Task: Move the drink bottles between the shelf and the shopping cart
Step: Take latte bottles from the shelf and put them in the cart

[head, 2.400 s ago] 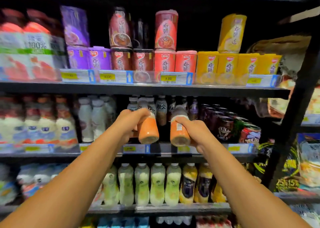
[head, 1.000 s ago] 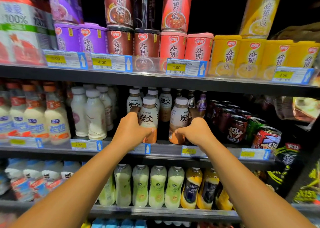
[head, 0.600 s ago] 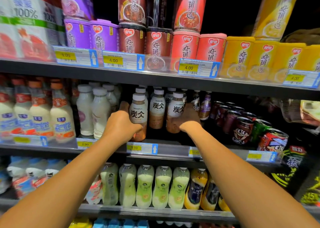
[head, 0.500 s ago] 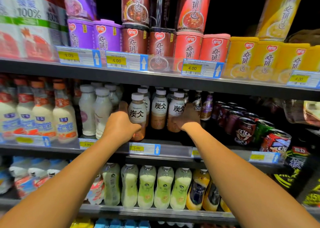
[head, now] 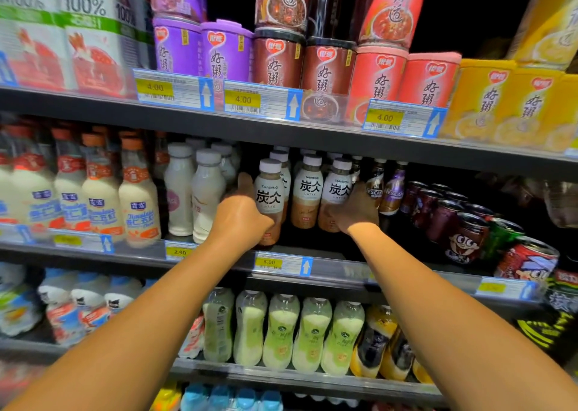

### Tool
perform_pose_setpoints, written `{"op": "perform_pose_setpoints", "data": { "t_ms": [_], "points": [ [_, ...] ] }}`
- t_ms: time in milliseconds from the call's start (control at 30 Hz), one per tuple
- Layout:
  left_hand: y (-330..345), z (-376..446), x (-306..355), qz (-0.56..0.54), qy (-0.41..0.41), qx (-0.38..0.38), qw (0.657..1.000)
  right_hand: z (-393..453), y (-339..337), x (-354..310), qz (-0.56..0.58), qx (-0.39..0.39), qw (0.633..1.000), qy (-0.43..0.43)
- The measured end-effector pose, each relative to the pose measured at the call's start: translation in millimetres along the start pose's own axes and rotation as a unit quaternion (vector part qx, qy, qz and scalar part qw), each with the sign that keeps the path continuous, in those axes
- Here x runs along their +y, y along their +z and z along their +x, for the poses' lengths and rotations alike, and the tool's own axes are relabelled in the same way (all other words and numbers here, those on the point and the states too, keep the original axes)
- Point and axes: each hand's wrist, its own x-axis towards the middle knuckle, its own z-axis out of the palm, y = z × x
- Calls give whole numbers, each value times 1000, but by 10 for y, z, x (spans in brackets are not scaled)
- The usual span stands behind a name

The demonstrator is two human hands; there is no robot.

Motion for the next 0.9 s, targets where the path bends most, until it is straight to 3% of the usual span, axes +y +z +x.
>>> {"op": "perform_pose_setpoints", "data": {
  "t_ms": [700, 800, 900],
  "points": [
    [-134, -130, 121, -8, 0, -37, 999, -64, -97, -25, -11, 13, 1000, -20],
    [-182, -259, 156, -13, 23, 10, 1000, -169, -273, -56, -25, 21, 999, -25],
    [-160, -518, 243, -48, 132, 71, 987, -428, -493, 3, -37, 39, 998, -41]
  ]
}}
